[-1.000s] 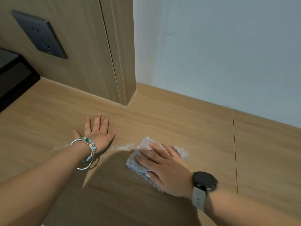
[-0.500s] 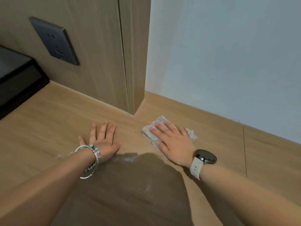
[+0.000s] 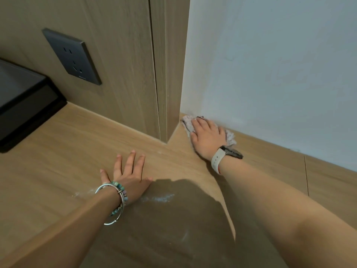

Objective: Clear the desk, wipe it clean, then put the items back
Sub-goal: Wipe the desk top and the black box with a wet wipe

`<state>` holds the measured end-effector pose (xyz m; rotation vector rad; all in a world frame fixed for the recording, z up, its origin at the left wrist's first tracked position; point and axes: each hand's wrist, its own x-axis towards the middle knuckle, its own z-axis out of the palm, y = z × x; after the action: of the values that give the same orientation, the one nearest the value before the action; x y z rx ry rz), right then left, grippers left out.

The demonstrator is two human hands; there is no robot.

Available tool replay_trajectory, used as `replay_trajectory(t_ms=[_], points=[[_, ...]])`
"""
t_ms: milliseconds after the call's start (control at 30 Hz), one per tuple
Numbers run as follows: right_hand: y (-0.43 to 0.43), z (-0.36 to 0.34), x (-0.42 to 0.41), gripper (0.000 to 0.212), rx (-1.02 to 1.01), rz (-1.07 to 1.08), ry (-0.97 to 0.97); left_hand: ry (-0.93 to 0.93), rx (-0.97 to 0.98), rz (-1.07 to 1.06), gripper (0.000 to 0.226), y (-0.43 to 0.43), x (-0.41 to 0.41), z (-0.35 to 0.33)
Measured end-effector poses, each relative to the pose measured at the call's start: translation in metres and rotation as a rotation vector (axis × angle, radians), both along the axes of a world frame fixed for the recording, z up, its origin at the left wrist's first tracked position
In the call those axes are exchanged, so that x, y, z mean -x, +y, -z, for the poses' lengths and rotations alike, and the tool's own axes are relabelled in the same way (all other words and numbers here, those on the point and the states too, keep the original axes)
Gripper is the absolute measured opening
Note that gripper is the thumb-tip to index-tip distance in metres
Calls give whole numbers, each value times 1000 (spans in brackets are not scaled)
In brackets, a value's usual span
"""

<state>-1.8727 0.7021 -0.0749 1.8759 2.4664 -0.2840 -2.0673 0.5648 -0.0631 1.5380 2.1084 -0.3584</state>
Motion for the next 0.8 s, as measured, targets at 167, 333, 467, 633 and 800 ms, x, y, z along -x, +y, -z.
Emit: replay_trajectory(t_ms=[167,333,467,633,800], points=[[-95,-8,18,54,104,-473,74,12,-7,-4,64,0,1,3],[-23,-4,-62,51,28,19,-22,-7,-9,-14,64,2,3,6],[-78,-1,-45,52,34,-123,0,-11,-5,2,64,-1,3,4],[-112,-6,-74,55,84,-335,9,8,-17,32,64,-2,3,1],[-78,-4,-183,53,38,466,-28,13,-40,30,63,-3,-1,1]])
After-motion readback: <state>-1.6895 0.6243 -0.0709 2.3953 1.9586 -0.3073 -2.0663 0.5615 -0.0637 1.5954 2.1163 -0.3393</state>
